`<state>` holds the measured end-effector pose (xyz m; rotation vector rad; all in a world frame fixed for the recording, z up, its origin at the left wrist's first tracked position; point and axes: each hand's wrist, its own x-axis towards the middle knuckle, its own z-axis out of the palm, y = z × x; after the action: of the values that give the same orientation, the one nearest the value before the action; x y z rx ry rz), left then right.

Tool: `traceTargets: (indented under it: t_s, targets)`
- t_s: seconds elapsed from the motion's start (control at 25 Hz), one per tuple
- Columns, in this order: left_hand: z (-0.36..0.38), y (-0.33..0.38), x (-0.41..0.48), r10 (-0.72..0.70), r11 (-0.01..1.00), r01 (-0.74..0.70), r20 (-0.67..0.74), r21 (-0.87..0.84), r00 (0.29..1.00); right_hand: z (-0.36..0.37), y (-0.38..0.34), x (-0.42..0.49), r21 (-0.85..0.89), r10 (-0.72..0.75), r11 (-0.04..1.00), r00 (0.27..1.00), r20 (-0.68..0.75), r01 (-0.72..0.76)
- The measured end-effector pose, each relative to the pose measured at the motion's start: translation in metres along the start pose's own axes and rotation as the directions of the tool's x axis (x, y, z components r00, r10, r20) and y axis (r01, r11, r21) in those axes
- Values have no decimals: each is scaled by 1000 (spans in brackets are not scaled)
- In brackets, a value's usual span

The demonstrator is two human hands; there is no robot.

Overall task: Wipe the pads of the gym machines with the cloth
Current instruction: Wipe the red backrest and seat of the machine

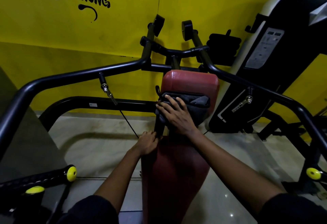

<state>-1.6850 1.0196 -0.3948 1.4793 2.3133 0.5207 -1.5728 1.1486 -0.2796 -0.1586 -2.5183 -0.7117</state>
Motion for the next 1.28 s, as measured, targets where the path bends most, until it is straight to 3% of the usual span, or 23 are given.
traceTargets:
  t_s: [0.08,0.28,0.44,0.52,0.6,0.68,0.72,0.8,1.0,1.28]
  targets:
    - [-1,0,0,21,999,-21,12,24,1000,0,-3,10,21,24,1000,1000,-7,-24]
    - [0,-5,2,-20,1000,20,37,2,999,13,33,-38,-79,-205,976,978,-35,201]
    - [-8,0,1,-69,997,74,138,-26,988,9,59,-60,-25,16,1000,999,-48,-18]
    - [-12,7,-1,-115,969,135,108,-205,987,4,68,-65,72,187,980,982,-33,-185]
    - [-21,19,-5,-195,851,140,-58,-507,979,-3,64,-59,203,396,902,918,-34,-381]
    - [-42,38,-6,-225,778,-10,-294,-628,929,-13,55,-38,298,555,797,831,-22,-525]
    - [-57,49,-5,-212,761,-84,-368,-643,905,-19,53,-23,318,583,775,812,-26,-547]
    - [-83,70,0,-147,737,-189,-427,-649,892,-31,55,8,333,536,805,843,-51,-491]
    - [-98,80,17,-78,763,-185,-372,-619,925,-52,81,58,310,312,912,945,-95,-270]
    - [-111,80,22,9,807,-209,-343,-553,939,-37,112,10,394,608,766,772,-185,-508]
